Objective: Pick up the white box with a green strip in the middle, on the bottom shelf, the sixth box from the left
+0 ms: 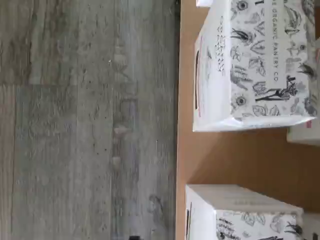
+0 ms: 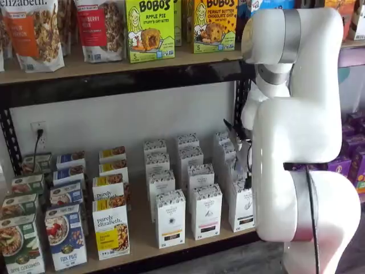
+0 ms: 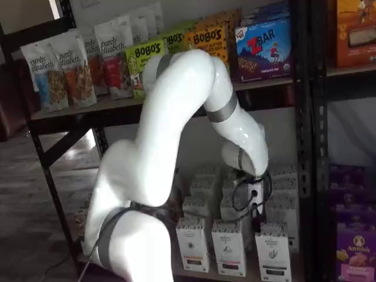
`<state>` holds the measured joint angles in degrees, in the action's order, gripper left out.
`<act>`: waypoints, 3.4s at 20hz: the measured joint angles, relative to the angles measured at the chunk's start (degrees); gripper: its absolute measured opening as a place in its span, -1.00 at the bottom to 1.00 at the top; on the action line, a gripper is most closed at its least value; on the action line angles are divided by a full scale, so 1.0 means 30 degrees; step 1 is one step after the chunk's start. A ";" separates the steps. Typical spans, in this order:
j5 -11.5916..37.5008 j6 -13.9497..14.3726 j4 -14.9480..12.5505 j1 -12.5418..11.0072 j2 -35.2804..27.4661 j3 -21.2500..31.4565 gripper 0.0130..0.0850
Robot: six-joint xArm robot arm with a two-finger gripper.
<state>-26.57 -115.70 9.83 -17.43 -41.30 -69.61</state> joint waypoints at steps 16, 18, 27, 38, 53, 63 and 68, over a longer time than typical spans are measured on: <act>-0.1033 0.3689 -0.4544 -0.0297 -0.3270 -0.3903 1.00; -0.0754 0.3906 -0.4767 -0.0276 -0.3601 -0.4065 1.00; 0.0122 0.5050 -0.5932 -0.0175 -0.5030 -0.4926 1.00; 0.0626 0.6715 -0.7654 -0.0064 -0.6366 -0.6055 1.00; 0.1161 0.7330 -0.8352 -0.0092 -0.6638 -0.6116 0.44; 0.1103 0.7704 -0.8815 -0.0141 -0.6272 -0.5702 0.00; 0.1442 0.8729 -0.9827 -0.0091 -0.5345 -0.4343 0.00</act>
<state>-22.25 -89.51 -19.66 -17.70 -57.33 -82.64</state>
